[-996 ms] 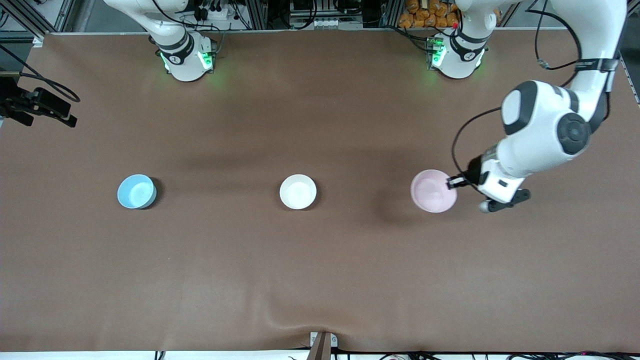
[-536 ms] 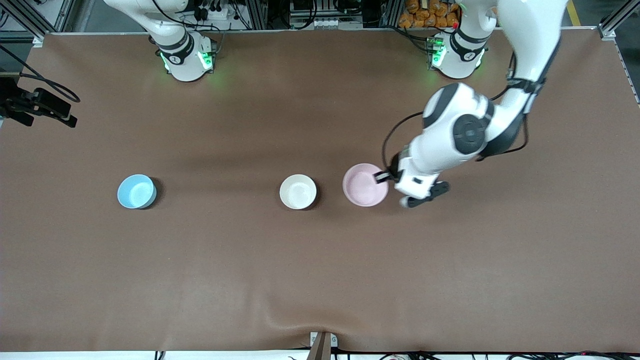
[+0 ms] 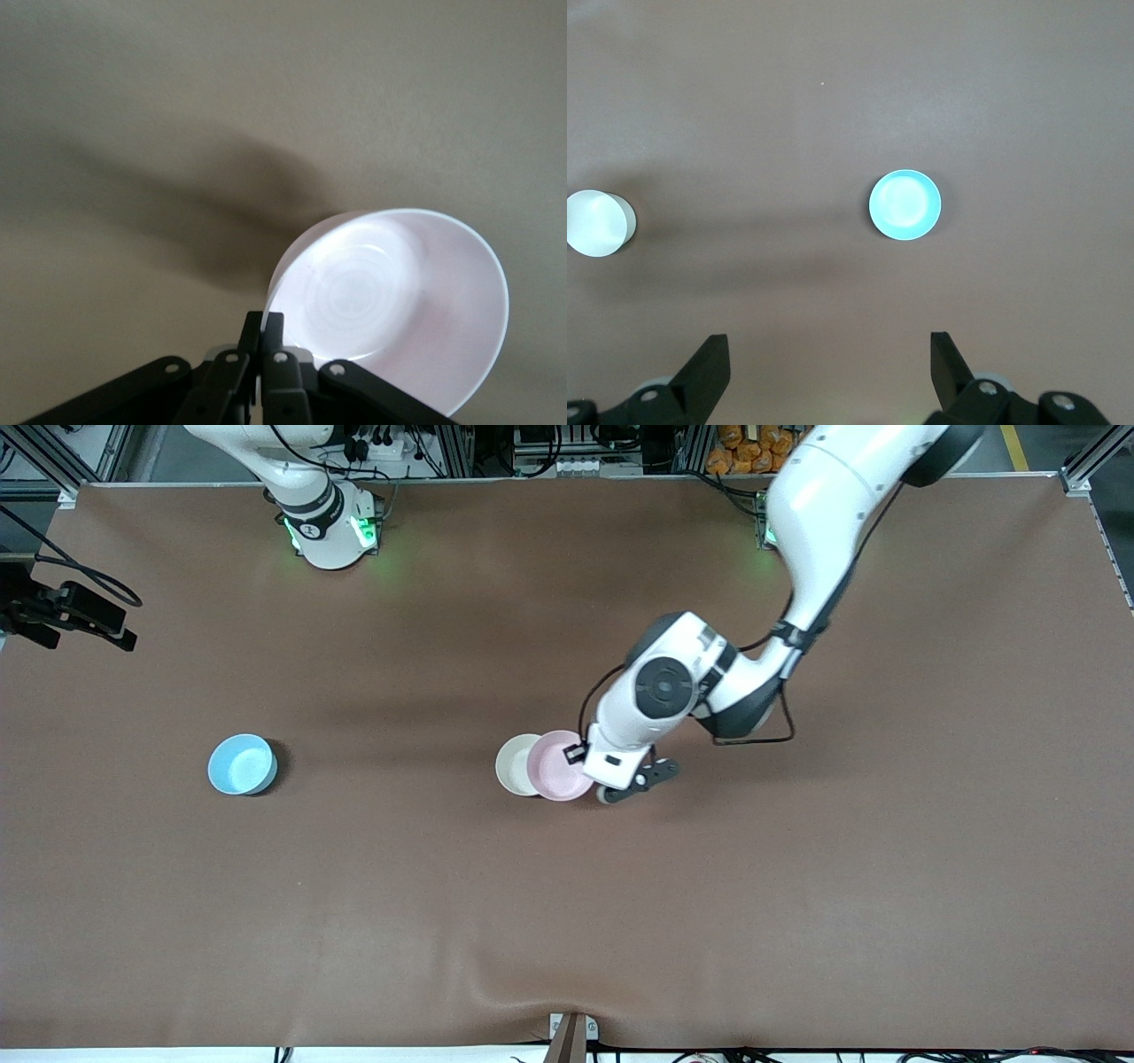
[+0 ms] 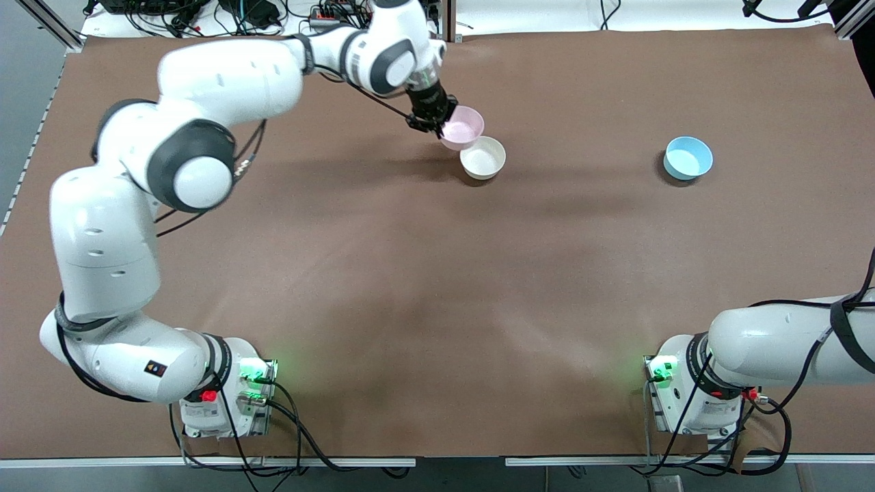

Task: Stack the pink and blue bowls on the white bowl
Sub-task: 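Lower the pink bowl into the white bowl and open the left gripper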

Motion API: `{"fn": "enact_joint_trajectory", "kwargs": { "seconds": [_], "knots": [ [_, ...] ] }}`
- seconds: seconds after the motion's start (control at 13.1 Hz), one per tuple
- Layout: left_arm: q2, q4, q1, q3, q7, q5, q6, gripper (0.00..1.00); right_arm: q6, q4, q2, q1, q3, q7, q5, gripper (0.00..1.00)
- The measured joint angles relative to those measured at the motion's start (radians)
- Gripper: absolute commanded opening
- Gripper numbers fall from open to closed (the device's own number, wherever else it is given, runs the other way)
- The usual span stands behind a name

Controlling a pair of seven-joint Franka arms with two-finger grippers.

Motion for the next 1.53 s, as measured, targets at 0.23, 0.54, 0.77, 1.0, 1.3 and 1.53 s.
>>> {"fn": "enact_joint_trajectory", "kwargs": {
  "seconds": [0.23, 0.54, 0.77, 1.0, 1.3, 1.53],
  "knots": [
    [0.028, 0.033, -0.109, 0.057, -0.039, 0.0, 0.044, 0.0, 0.0, 0.0, 0.005, 0.0, 0.0, 0.0, 0.0, 1.0],
    [0.063, 0.051, -0.133, 0.068, -0.047, 0.0, 0.08, 0.0, 0.0, 0.0, 0.006, 0.0, 0.0, 0.0, 0.0, 1.0],
    [0.088, 0.052, -0.144, 0.068, -0.048, 0.0, 0.091, 0.0, -0.001, 0.0, 0.015, -0.001, 0.0, 0.0, 0.0, 1.0],
    [0.094, 0.052, -0.153, 0.068, -0.05, 0.0, 0.092, 0.0, 0.0, 0.0, 0.041, -0.002, 0.0, 0.0, 0.0, 1.0],
    [0.106, 0.053, -0.153, 0.072, -0.053, 0.0, 0.092, 0.21, 0.004, -0.001, 0.115, -0.01, -0.001, 0.0, -0.001, 1.0],
    [0.117, 0.056, -0.152, 0.074, -0.081, 0.0, 0.097, 1.0, 0.016, -0.001, 0.177, -0.064, -0.002, -0.072, -0.001, 1.0]
  ]
}}
